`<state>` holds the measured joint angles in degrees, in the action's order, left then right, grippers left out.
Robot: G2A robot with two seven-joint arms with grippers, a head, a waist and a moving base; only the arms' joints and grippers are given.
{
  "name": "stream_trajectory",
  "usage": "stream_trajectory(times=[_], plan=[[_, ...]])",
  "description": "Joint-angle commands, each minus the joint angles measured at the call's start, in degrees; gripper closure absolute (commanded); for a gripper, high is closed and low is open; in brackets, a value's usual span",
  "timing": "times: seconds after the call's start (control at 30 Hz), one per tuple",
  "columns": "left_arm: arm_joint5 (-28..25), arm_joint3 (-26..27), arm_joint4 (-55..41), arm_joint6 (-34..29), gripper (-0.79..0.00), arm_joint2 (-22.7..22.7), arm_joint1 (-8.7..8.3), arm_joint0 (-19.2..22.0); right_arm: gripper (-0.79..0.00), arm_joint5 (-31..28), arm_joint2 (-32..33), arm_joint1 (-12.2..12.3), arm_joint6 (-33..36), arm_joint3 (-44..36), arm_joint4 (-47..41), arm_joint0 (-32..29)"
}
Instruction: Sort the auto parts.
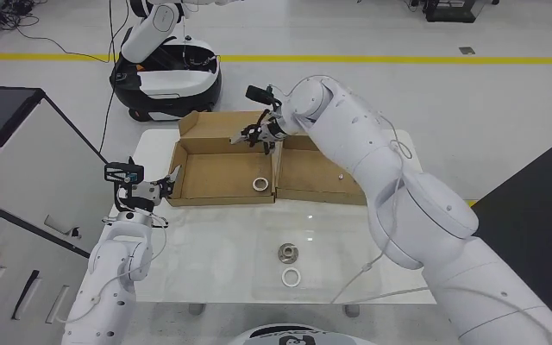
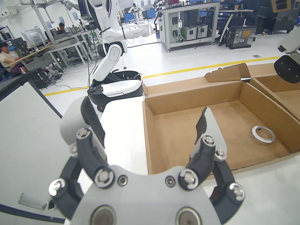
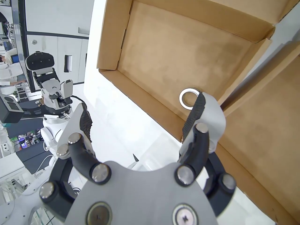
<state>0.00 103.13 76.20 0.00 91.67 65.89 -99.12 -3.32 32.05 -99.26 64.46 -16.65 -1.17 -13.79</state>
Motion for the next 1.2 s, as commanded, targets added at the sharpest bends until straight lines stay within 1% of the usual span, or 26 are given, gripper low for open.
stream_trajectory(times=[0.0, 0.5, 0.57, 0.6, 0.67, 0.93, 1.17], plan=[[0.0, 0.0, 0.0, 0.0, -0.785, 0.0, 0.00, 0.0, -0.785, 0.0, 0.0, 0.0, 0.0, 0.0, 0.0, 0.0], [0.0, 0.0, 0.0, 0.0, -0.785, 0.0, 0.00, 0.0, -0.785, 0.0, 0.0, 0.0, 0.0, 0.0, 0.0, 0.0], [0.0, 0.0, 0.0, 0.0, -0.785, 0.0, 0.00, 0.0, -0.785, -0.5, 0.4, 0.1, -1.4, -1.0, -0.3, -0.9], [0.0, 0.0, 0.0, 0.0, -0.785, 0.0, 0.00, 0.0, -0.785, -0.9, 1.0, 0.3, -1.1, -1.4, -1.2, -1.1], [0.0, 0.0, 0.0, 0.0, -0.785, 0.0, 0.00, 0.0, -0.785, -2.2, 1.5, 0.8, -0.5, -2.4, -1.2, -1.1], [0.0, 0.0, 0.0, 0.0, -0.785, 0.0, 0.00, 0.0, -0.785, -7.4, 6.5, 3.6, 4.6, -4.6, -6.8, -3.2], [0.0, 0.0, 0.0, 0.0, -0.785, 0.0, 0.00, 0.0, -0.785, -10.1, 12.2, 7.3, 10.9, -8.0, -12.4, -6.2]])
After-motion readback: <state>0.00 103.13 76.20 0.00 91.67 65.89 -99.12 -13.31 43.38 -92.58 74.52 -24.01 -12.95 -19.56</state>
